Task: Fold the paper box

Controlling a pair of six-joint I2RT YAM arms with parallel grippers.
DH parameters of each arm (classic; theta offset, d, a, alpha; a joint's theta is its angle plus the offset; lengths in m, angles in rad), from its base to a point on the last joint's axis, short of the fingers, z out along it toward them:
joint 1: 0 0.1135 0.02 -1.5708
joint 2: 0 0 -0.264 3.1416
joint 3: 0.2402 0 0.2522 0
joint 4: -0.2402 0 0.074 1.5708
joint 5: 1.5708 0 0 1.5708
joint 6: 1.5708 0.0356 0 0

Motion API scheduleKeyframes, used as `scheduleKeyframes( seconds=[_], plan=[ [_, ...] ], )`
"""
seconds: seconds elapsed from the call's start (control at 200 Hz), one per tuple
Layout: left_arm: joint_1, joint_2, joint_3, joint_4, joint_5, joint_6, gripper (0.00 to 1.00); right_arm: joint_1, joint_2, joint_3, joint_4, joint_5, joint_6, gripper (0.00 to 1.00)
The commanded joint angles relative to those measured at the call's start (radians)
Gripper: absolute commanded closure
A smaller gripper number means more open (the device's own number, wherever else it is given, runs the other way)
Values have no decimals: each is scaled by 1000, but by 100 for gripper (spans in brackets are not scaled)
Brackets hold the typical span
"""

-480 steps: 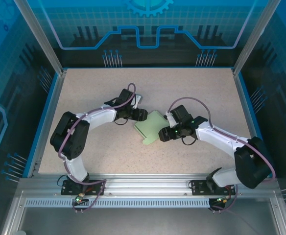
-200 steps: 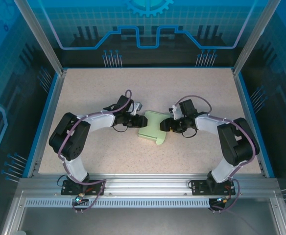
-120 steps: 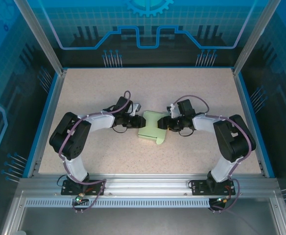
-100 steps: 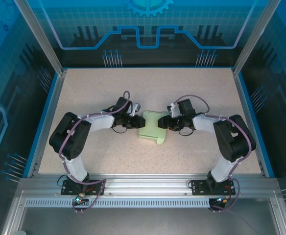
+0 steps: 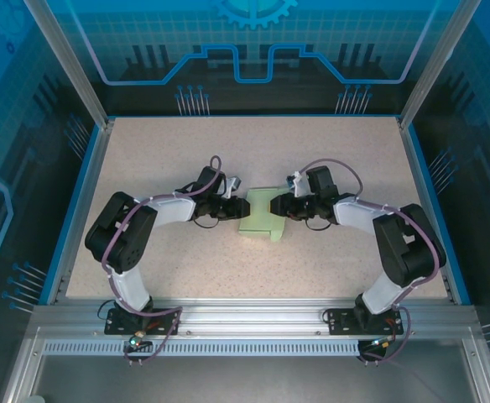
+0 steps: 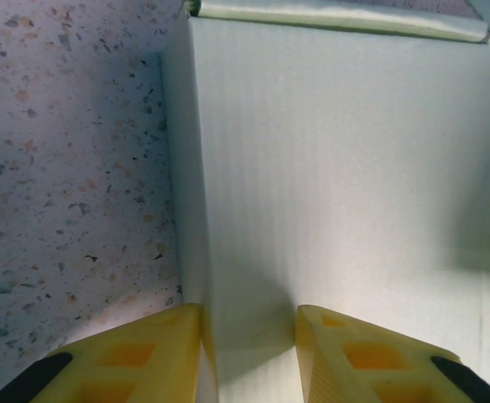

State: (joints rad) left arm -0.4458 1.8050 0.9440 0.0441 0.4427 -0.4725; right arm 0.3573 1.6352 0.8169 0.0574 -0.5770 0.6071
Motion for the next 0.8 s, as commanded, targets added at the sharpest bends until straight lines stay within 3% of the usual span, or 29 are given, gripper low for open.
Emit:
scheduleKeyframes(
  seconds=[0.0,0.79],
  plan=[
    [-10,37,-4,5,40,-12,65,17,-39,4,30,-62,8,55],
    [-33,99,51,14,51,-10,54,49,-99,94,-167,67,-56,61]
  ],
)
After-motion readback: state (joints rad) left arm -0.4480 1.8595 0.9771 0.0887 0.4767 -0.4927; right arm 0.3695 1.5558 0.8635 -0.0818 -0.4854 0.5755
